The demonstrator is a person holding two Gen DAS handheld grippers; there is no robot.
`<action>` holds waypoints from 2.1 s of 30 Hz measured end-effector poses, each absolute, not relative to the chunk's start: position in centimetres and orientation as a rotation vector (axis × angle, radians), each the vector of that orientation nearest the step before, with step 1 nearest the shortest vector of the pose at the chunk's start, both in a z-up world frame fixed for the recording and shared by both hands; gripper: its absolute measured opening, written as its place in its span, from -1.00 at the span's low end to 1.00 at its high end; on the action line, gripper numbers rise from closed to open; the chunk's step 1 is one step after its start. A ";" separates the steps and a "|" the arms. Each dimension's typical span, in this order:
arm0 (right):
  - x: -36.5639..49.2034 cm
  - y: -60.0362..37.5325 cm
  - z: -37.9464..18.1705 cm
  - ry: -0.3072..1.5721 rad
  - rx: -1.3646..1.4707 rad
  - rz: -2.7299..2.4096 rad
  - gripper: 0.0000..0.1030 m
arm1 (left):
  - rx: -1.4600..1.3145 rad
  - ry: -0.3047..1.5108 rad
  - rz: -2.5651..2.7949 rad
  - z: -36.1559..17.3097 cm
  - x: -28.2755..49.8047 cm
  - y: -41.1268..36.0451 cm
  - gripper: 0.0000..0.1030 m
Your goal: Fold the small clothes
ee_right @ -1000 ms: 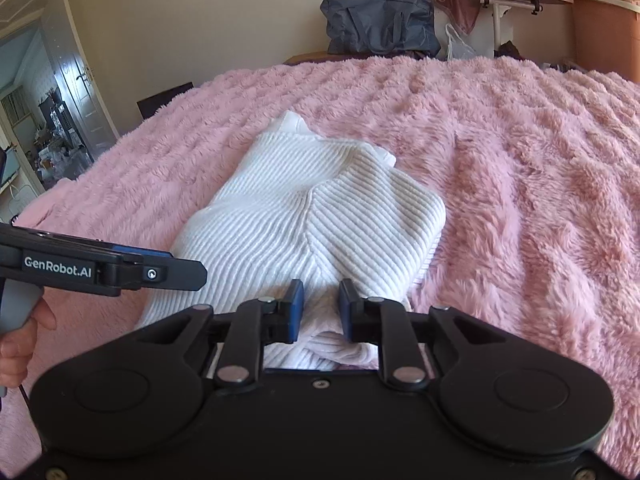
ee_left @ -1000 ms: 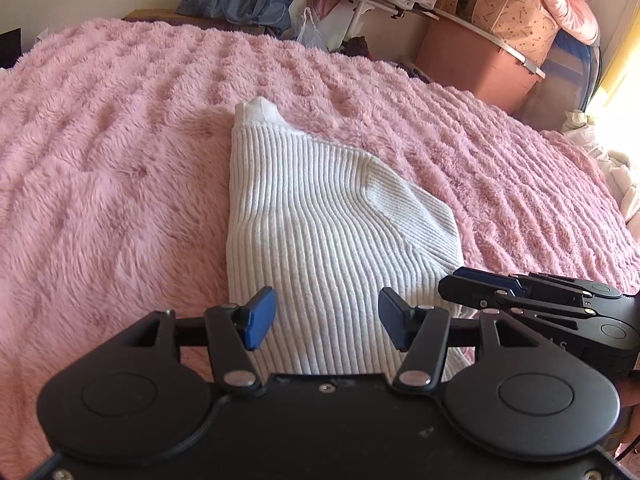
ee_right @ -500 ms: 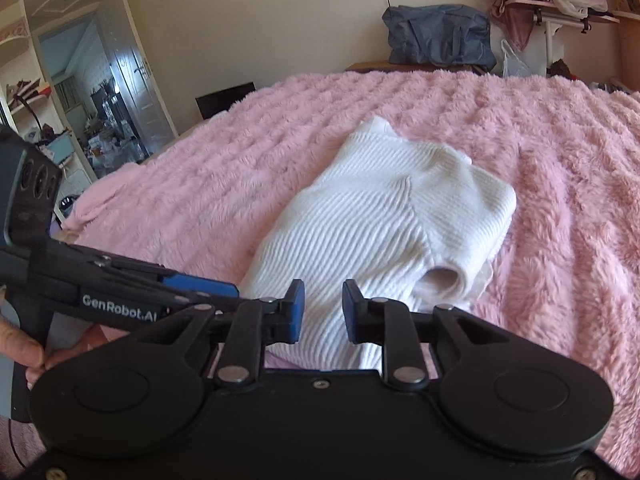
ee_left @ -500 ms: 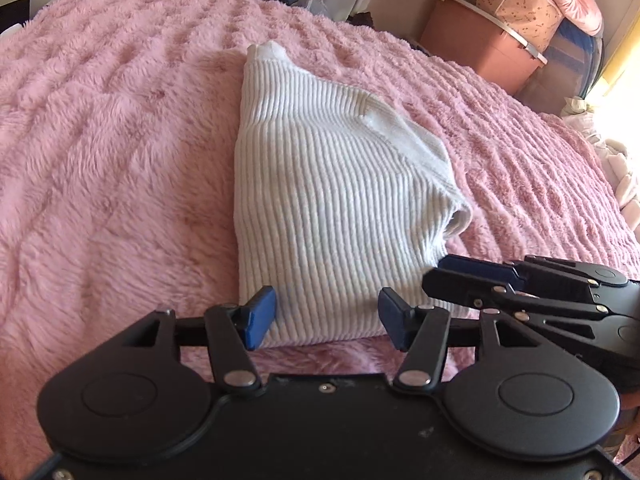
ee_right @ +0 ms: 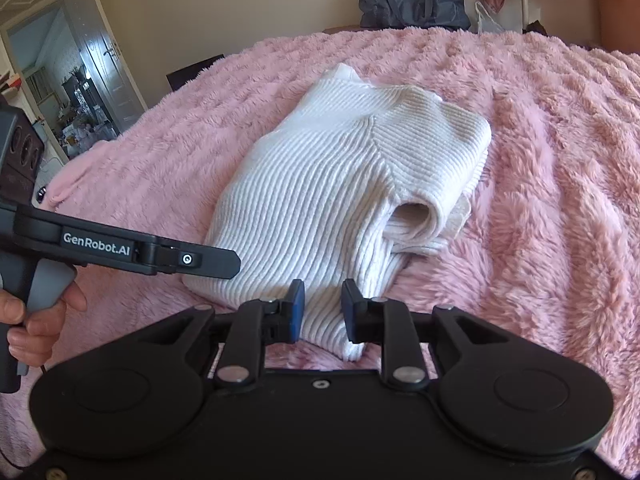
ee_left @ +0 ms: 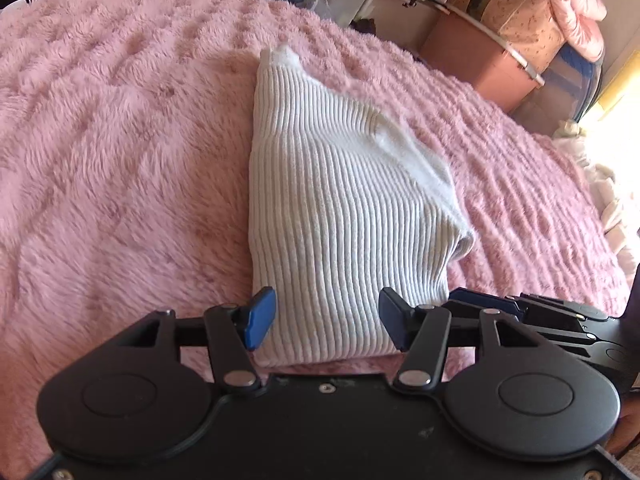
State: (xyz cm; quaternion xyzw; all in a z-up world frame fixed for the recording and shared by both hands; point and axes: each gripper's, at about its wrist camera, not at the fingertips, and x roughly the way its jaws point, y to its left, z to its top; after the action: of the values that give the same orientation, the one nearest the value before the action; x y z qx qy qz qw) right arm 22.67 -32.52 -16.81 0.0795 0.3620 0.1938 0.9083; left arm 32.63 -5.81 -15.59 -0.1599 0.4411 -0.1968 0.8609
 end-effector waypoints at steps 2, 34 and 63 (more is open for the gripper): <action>22.7 -34.4 -15.5 0.704 0.258 0.401 -0.08 | -0.387 0.896 -0.436 -14.7 33.6 -4.0 0.17; 35.3 -43.1 -24.1 0.851 0.911 0.546 0.35 | -0.882 1.106 -0.721 -24.5 48.0 0.7 0.26; 36.9 -32.4 -14.9 0.787 0.870 0.766 -0.07 | -0.831 0.909 -0.798 -13.5 43.6 4.5 -0.07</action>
State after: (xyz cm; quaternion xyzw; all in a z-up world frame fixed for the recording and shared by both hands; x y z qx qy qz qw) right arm 36.94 -32.43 -14.93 0.4003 0.3622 0.3523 0.7645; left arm 43.63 4.48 -13.54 -0.3791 0.4147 -0.3640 0.7428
